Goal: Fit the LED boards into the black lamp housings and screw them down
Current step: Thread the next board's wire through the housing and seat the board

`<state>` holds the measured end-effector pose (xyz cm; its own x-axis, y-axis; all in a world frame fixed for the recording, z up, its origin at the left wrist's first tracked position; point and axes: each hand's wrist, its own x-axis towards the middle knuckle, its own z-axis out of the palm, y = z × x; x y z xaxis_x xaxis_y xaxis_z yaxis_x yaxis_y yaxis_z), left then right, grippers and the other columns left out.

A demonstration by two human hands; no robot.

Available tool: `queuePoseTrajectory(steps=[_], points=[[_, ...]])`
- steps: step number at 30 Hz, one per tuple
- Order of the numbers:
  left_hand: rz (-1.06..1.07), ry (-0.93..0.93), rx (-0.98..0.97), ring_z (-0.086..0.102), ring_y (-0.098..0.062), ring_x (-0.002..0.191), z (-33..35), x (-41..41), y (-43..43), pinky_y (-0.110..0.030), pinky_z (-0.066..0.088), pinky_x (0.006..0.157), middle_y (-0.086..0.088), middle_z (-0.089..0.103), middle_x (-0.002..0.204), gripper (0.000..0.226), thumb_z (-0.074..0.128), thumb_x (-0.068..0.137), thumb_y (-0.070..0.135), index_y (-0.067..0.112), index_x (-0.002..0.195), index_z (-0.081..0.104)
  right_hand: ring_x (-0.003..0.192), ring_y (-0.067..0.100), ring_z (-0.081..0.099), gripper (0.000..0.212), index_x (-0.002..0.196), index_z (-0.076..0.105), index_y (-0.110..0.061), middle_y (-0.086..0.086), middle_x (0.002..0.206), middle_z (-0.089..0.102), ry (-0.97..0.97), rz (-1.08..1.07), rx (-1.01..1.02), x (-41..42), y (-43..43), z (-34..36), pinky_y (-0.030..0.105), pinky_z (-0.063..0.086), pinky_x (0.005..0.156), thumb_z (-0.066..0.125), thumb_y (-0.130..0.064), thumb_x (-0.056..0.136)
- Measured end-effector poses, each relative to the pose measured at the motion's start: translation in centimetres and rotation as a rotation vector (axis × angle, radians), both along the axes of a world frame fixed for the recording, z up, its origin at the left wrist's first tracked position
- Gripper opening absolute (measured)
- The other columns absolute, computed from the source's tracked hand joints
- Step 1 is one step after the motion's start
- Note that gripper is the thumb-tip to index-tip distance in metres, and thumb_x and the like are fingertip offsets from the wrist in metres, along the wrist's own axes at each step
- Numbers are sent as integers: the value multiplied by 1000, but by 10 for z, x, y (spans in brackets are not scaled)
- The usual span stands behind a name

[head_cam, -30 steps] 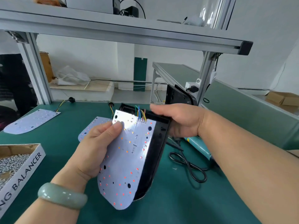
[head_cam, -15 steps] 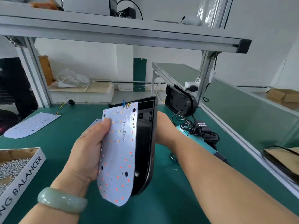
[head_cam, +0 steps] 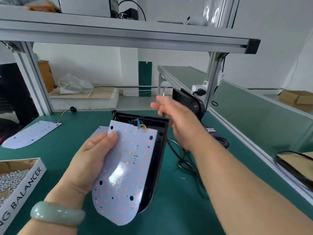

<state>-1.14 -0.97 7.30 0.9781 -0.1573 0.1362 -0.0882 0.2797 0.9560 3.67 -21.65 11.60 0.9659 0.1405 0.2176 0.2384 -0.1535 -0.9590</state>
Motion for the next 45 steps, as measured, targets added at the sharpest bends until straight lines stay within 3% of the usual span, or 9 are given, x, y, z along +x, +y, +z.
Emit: queuePoseTrajectory(steps=[2, 5, 13, 16, 24, 29, 31, 36, 45], points=[[-49, -24, 18, 69, -20, 58, -1, -1, -2, -24, 55, 53, -12, 73, 74, 29, 56, 79, 33, 13, 79, 76, 117, 3, 55, 37, 118, 64, -35, -17, 121, 66, -45, 197, -163, 1, -13, 18, 31, 37, 108, 50, -53, 89], [-108, -28, 12, 70, -22, 61, 0, -3, -3, -25, 55, 54, -13, 74, 78, 24, 69, 77, 34, 12, 84, 76, 112, -8, 57, 37, 130, 61, -22, -12, 127, 63, -106, 302, -628, -3, -8, 39, 13, 38, 104, 60, -21, 93], [-92, -21, 48, 70, -31, 67, 3, -6, 1, -35, 57, 59, -21, 73, 86, 58, 81, 56, 55, 9, 89, 74, 100, 20, 62, 25, 119, 64, -9, 4, 110, 69, -215, 198, -1023, -13, 21, 49, 30, 46, 88, 55, -14, 96], [-99, -64, 67, 70, -29, 64, 8, -10, 0, -31, 55, 54, -19, 73, 82, 56, 80, 58, 56, 9, 87, 74, 72, 17, 52, 17, 97, 59, -11, -1, 79, 59, -192, 217, -1123, -15, 19, 45, 22, 38, 60, 48, -23, 101], [-208, -80, 139, 70, -31, 62, 18, -18, 8, -34, 55, 51, -20, 73, 82, 60, 82, 57, 59, 9, 88, 74, 50, 13, 38, 39, 59, 44, -22, -2, 53, 45, -206, 81, -929, -19, 16, 30, 18, 30, 46, 53, -22, 97], [-210, -69, 145, 71, -31, 64, 17, -17, 10, -33, 55, 52, -21, 73, 85, 60, 81, 58, 58, 8, 91, 74, 63, 6, 49, 17, 86, 60, -12, 2, 77, 65, -137, 248, -810, -25, 14, 25, 16, 43, 60, 48, -13, 99], [-185, -79, 137, 70, -31, 64, 16, -16, 11, -33, 55, 54, -22, 73, 84, 63, 82, 57, 59, 6, 90, 73, 75, 8, 54, 14, 100, 62, -7, 10, 93, 69, -104, 331, -753, -25, 9, 29, 30, 49, 75, 49, -8, 96], [-146, -78, 96, 69, -28, 59, 14, -14, 10, -30, 54, 50, -19, 73, 78, 46, 78, 65, 50, 8, 83, 74, 50, 1, 41, 29, 70, 47, -32, -12, 57, 50, -235, 292, -801, -22, 9, 28, 15, 35, 52, 59, -26, 95], [-118, -252, 163, 69, -22, 61, 13, -15, 1, -28, 54, 51, -11, 73, 77, 40, 69, 74, 54, 16, 84, 75, 68, 26, 51, 8, 85, 60, -4, 8, 73, 61, -398, 126, -859, -13, 12, 27, 41, 45, 69, 58, -8, 91]])
